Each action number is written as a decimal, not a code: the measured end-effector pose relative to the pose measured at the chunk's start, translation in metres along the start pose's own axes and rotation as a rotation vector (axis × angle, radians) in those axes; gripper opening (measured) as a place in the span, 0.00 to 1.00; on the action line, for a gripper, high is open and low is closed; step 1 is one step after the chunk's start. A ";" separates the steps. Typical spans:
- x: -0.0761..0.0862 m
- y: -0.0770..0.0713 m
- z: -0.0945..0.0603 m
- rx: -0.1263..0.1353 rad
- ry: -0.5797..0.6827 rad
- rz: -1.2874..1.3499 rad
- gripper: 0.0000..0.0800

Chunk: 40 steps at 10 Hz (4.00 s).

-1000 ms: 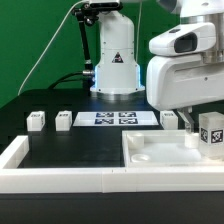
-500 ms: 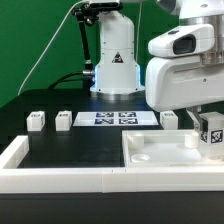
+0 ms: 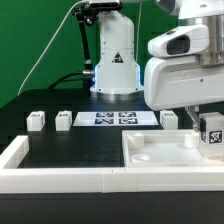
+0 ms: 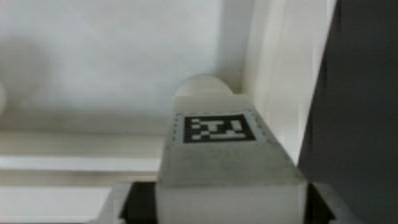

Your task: Assemble square table

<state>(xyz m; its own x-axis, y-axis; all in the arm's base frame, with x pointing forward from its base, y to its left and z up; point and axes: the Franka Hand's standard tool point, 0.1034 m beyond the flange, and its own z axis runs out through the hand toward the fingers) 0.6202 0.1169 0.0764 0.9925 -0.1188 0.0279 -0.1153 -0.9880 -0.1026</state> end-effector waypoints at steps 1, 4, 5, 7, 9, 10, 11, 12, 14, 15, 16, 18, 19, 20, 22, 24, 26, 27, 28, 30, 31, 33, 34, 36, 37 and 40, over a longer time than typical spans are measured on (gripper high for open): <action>0.000 0.001 0.000 -0.003 0.003 0.135 0.36; 0.000 0.002 0.001 -0.006 0.002 0.499 0.36; 0.000 0.002 0.001 -0.010 0.004 0.598 0.37; 0.000 0.002 0.001 -0.008 -0.001 0.859 0.37; -0.001 0.001 0.001 -0.006 -0.015 1.084 0.37; -0.001 0.001 0.001 -0.003 -0.017 1.097 0.37; -0.001 0.001 0.001 -0.003 -0.017 1.070 0.37; -0.001 0.001 0.002 -0.003 -0.017 1.039 0.37; -0.001 -0.001 0.002 -0.002 -0.017 0.978 0.65; -0.002 -0.002 0.002 -0.001 -0.017 0.822 0.78; -0.002 -0.003 0.002 0.000 -0.017 0.716 0.80; -0.002 -0.004 0.002 0.003 -0.017 0.506 0.81; -0.002 -0.004 0.002 0.004 -0.017 0.397 0.81; -0.002 -0.004 0.002 0.004 -0.016 0.293 0.81; -0.003 -0.004 0.002 0.005 -0.019 0.080 0.81; -0.003 -0.004 0.000 -0.007 -0.031 -0.156 0.81; -0.001 -0.004 0.000 -0.017 -0.028 -0.294 0.81; -0.001 -0.002 -0.001 -0.018 -0.029 -0.331 0.78; -0.001 -0.002 -0.001 -0.020 -0.029 -0.344 0.61; -0.001 -0.001 -0.001 -0.020 -0.029 -0.342 0.40; -0.001 -0.001 -0.001 -0.020 -0.028 -0.334 0.40; -0.001 -0.001 -0.001 -0.020 -0.028 -0.318 0.36; -0.001 -0.001 -0.001 -0.020 -0.027 -0.242 0.36; 0.000 -0.001 0.000 -0.017 -0.008 -0.003 0.36; -0.001 0.000 0.000 -0.019 0.005 0.138 0.36; 0.000 0.001 0.001 -0.006 0.015 0.545 0.36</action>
Offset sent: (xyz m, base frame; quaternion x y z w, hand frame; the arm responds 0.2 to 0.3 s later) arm -0.0003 0.0118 -0.0053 -0.0114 -0.0143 0.3011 0.9534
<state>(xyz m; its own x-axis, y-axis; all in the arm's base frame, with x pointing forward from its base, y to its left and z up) 0.6203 0.1163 0.0756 0.7884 -0.6150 -0.0135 -0.6130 -0.7836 -0.1010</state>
